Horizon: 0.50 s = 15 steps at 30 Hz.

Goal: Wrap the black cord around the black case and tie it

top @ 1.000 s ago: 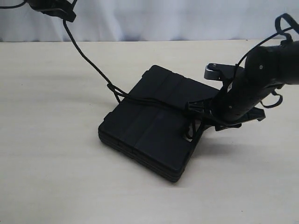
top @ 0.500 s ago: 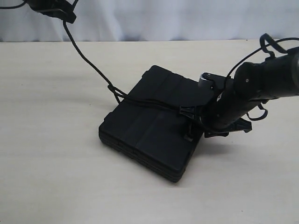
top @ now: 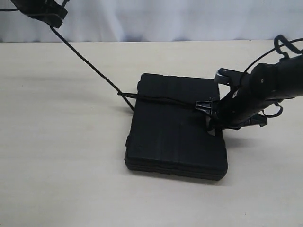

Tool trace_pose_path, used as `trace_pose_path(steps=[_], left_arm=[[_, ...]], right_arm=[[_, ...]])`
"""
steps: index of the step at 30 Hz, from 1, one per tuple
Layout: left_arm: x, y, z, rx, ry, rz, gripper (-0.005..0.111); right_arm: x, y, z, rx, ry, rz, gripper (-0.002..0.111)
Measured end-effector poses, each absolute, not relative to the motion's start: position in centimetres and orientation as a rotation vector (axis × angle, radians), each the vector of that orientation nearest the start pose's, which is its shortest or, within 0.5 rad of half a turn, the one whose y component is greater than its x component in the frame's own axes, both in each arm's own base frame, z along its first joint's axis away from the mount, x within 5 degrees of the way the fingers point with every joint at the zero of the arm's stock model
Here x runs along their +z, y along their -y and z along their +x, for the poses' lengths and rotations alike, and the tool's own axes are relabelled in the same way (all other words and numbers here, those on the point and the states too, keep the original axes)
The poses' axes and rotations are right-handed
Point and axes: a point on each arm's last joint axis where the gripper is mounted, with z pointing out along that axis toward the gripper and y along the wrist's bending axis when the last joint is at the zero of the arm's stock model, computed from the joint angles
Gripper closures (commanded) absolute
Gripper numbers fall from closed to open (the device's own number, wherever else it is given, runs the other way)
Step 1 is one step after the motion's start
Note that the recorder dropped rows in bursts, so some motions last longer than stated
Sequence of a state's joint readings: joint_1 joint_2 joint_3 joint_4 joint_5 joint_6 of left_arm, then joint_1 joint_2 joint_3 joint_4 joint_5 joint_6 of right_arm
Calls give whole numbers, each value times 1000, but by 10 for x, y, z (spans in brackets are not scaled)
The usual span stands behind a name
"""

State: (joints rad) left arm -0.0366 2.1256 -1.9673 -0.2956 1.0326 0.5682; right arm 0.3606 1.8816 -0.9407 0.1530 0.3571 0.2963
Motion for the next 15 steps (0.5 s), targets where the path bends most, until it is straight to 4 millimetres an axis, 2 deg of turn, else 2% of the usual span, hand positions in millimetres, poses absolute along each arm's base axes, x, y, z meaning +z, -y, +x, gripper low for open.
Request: trace_pose_path(steps=[5,11,15], left_arm=[[254,35,473,-140,-2558,623,107],[212,23,467,-1,-2628,549,107],[191,3,462,28,-2675,430,107]], right_arm=[[121,-98,322,253,-2801,211,104],[121,-95,324,251,-2795,226,104],[121,-95,324,254,-2791,229,104]])
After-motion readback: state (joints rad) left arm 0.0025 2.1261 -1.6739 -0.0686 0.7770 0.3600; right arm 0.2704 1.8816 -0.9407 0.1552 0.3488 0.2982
